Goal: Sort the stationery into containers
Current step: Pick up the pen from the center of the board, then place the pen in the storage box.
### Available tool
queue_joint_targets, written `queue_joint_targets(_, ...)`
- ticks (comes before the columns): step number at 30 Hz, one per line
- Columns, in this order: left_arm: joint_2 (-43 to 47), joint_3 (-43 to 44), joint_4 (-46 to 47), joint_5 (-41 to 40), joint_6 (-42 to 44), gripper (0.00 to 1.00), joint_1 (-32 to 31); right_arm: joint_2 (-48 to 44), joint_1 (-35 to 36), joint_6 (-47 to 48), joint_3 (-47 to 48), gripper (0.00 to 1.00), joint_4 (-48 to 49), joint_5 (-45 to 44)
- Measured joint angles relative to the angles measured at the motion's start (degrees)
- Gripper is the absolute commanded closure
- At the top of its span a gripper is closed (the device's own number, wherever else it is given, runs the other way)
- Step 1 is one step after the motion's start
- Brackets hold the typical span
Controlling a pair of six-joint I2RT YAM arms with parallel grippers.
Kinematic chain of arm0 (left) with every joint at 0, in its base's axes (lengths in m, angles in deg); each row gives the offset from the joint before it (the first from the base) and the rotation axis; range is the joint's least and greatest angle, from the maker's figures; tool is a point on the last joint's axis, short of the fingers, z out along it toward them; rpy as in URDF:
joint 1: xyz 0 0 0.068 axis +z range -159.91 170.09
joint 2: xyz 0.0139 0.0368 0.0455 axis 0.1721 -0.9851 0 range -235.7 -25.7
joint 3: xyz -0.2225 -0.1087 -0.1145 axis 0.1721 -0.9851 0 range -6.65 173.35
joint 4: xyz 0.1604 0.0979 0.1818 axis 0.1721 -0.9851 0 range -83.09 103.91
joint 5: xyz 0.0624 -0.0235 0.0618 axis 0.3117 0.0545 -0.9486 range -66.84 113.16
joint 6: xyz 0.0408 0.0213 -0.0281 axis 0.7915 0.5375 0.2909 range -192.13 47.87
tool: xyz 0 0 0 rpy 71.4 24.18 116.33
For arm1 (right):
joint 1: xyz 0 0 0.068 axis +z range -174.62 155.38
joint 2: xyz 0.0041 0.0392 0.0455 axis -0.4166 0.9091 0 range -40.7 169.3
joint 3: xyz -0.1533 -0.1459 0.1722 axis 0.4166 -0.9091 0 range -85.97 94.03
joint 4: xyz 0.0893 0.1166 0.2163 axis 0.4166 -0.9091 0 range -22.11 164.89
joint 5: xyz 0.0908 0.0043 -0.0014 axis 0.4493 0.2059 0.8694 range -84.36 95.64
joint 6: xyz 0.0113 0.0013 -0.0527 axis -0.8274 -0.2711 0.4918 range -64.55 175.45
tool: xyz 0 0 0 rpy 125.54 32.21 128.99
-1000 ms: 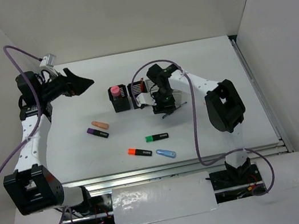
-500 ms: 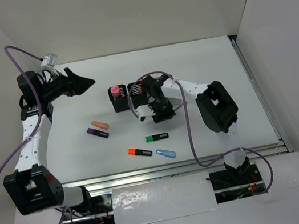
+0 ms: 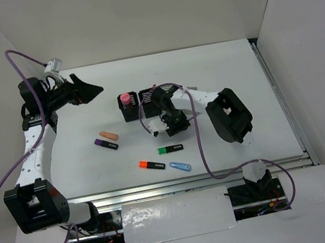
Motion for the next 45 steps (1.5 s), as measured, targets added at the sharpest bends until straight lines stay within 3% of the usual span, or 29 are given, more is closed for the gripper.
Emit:
queue_joint_targets(2,0.0,0.0,0.0,0.0,0.0,0.03,0.1,0.1,0.3,0.4,0.0,0.47,-0.1,-0.5)
queue_joint_targets(8,0.0,0.0,0.0,0.1,0.0,0.03,1.0,0.2,1.5,1.3,0.0,0.79,-0.4,-1.0)
queue_joint_targets(11,0.0,0.0,0.0,0.3,0.0,0.03,1.7,0.2,2.3,1.4,0.0,0.90,-0.5,-0.9)
queue_joint_targets(16,0.2,0.0,0.0,0.5,0.2,0.03,2.2,-0.2,3.2,-0.4,0.0,1.00,-1.0,1.4)
queue_joint_targets(25,2.1,0.0,-0.8,0.4,0.2,0.03,2.4,-6.9,2.2,-10.9,0.0,1.00,-4.1,8.5)
queue_joint_targets(30,3.4,0.0,-0.9,0.0,0.3,0.01,2.8,-10.8,-1.6,-18.6,12.4,1.00,-9.2,16.2)
queue_joint_targets(34,4.6,0.0,-0.8,-3.2,-0.1,0.01,3.6,-15.9,-6.3,-27.1,21.3,1.00,-8.6,27.9)
queue_joint_targets(36,5.2,0.0,-0.9,-5.7,-0.2,0.01,3.8,-20.5,-9.1,-33.9,21.1,1.00,-5.1,33.3)
queue_joint_targets(41,6.2,0.0,-2.4,-13.0,-0.1,0.01,4.2,-32.6,-13.8,-52.8,9.2,1.00,17.3,39.8)
queue_joint_targets(45,9.2,-4.0,-1.0,-19.0,-1.0,0.01,4.6,-31.1,-12.7,-65.7,7.6,1.00,31.8,40.0)
